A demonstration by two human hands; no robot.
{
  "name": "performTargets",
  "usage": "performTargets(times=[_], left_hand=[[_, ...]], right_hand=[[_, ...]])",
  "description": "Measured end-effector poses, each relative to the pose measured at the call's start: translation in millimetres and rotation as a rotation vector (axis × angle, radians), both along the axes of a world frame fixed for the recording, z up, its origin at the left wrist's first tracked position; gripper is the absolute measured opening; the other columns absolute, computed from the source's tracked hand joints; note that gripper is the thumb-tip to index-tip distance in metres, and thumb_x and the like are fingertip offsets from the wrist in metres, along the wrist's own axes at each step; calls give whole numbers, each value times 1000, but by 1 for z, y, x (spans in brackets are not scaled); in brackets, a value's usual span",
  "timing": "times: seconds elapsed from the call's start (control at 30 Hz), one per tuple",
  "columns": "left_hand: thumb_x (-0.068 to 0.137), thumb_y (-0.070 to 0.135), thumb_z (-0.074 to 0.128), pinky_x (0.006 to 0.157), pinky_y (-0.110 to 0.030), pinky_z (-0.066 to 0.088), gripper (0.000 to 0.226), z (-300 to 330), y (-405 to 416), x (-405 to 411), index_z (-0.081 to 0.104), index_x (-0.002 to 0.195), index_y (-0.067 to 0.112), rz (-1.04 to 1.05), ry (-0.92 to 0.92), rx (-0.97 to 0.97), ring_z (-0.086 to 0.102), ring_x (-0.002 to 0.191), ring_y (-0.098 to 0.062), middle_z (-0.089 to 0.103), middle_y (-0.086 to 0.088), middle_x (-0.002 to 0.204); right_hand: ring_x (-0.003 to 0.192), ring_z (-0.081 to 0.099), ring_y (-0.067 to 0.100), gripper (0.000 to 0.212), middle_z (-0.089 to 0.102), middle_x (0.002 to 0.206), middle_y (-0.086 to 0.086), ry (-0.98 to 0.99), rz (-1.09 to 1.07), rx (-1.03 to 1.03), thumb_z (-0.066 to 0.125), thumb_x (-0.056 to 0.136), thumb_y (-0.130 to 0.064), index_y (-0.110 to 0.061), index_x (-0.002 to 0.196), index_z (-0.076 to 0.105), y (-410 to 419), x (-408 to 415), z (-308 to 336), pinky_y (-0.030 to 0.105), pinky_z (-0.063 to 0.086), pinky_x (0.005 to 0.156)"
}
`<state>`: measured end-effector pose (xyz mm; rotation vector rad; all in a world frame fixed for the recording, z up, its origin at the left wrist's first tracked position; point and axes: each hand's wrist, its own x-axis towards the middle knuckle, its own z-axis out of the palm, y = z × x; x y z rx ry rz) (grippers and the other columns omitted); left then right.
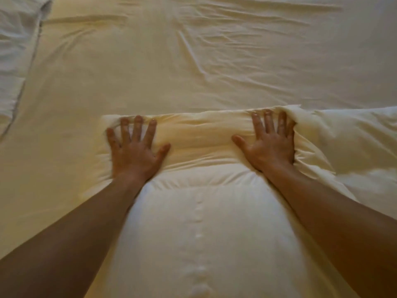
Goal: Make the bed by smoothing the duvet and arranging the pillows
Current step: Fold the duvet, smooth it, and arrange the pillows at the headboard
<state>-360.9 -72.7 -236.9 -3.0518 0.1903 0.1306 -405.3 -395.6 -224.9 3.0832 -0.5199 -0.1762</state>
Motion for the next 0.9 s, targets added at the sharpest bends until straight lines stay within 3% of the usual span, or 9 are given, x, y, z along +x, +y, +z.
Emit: performTargets(times=[0.23, 0.33, 0.4, 0.5, 0.63, 0.77, 0.9], left_hand=[[83, 84, 10, 105, -79, 0, 81, -1, 25, -9, -8, 153, 47, 247, 137, -2, -16, 146, -45, -20, 13, 163], [87, 79, 19, 108, -77, -2, 80, 12, 24, -14, -7, 154, 44, 351, 219, -83, -14, 147, -46, -24, 8, 162], [94, 67, 27, 113, -71, -1, 75, 30, 8, -28, 3, 157, 35, 406, 233, -216, -9, 149, -43, -15, -2, 165], [100, 51, 23, 119, -58, -2, 64, 61, -31, -77, 8, 158, 28, 264, 171, -357, -2, 152, -32, -2, -8, 166], [93, 49, 8, 121, -49, -6, 66, 78, -66, -160, 4, 158, 33, 76, 207, -368, -4, 153, -23, -1, -1, 166], [95, 53, 20, 122, -49, 5, 65, 44, -33, -177, 17, 157, 32, -89, 87, -244, 11, 152, -26, 15, -3, 165], [95, 58, 26, 121, -52, 3, 69, 6, 3, -165, 15, 157, 32, -187, 37, -155, 7, 153, -27, 9, 1, 166]], right_hand=[[150, -15, 37, 97, -13, 166, -11, 139, -200, 16, 6, 73, -96, -45, 155, -6, -17, -12, 5, 71, -8, 110], [150, -10, 41, 97, -12, 166, -8, 178, -293, 68, 12, 76, -93, -41, 156, -4, -23, -21, 20, 69, -4, 114], [152, -5, 38, 92, -5, 167, -2, 131, -324, 129, 19, 83, -86, -35, 158, 2, -17, -29, 42, 63, -2, 118], [153, -6, 27, 77, -2, 167, 1, 5, -152, 253, 26, 95, -67, -31, 159, 4, 28, -54, 72, 56, -3, 121], [153, -11, 19, 66, -7, 167, -4, 45, 129, 342, 23, 101, -56, -33, 159, 0, 112, -109, 81, 49, -7, 122], [154, 4, 22, 69, 5, 167, -3, 22, 273, 233, 25, 96, -59, -33, 159, 9, 110, -142, 42, 49, 4, 123], [153, 13, 26, 73, 14, 166, 0, -18, 309, 125, 27, 93, -63, -31, 158, 18, 80, -147, 4, 49, 4, 121]])
